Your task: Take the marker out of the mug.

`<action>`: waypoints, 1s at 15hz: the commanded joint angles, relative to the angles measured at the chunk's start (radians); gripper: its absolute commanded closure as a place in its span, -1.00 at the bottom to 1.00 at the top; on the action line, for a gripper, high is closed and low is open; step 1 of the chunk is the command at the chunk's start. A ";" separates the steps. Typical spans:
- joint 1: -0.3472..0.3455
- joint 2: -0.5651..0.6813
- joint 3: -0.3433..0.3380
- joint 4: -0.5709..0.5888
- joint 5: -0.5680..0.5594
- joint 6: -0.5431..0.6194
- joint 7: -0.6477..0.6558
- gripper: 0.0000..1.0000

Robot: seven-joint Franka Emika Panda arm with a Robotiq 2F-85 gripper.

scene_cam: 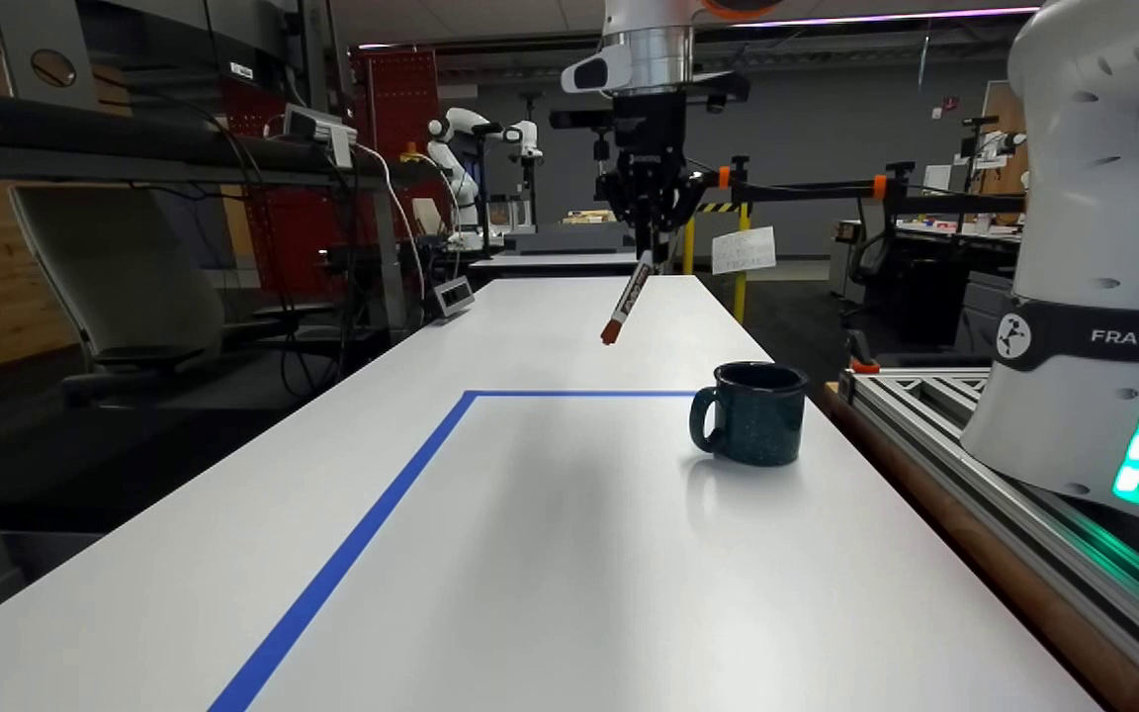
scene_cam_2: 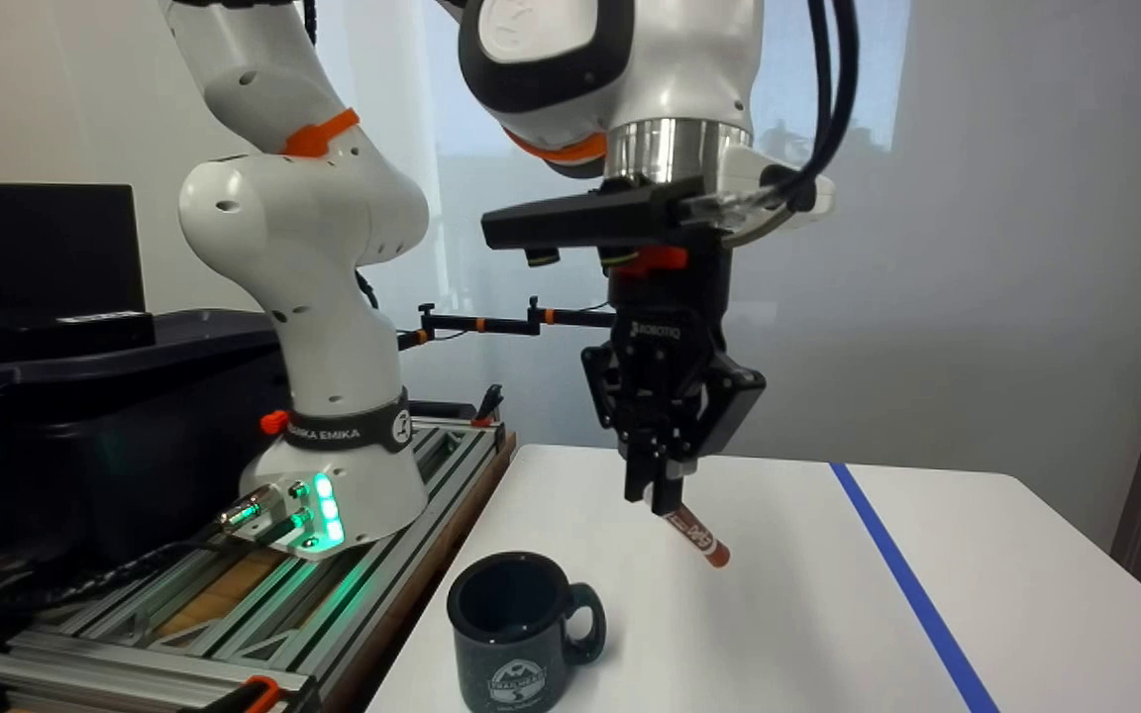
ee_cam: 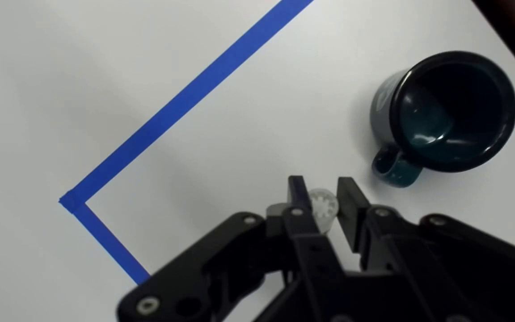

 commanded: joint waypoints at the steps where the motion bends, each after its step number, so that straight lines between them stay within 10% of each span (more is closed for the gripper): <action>1: 0.030 0.115 0.019 -0.001 0.034 0.132 0.019 0.89; 15: -0.005 0.544 0.077 -0.001 0.100 0.483 -0.126 0.89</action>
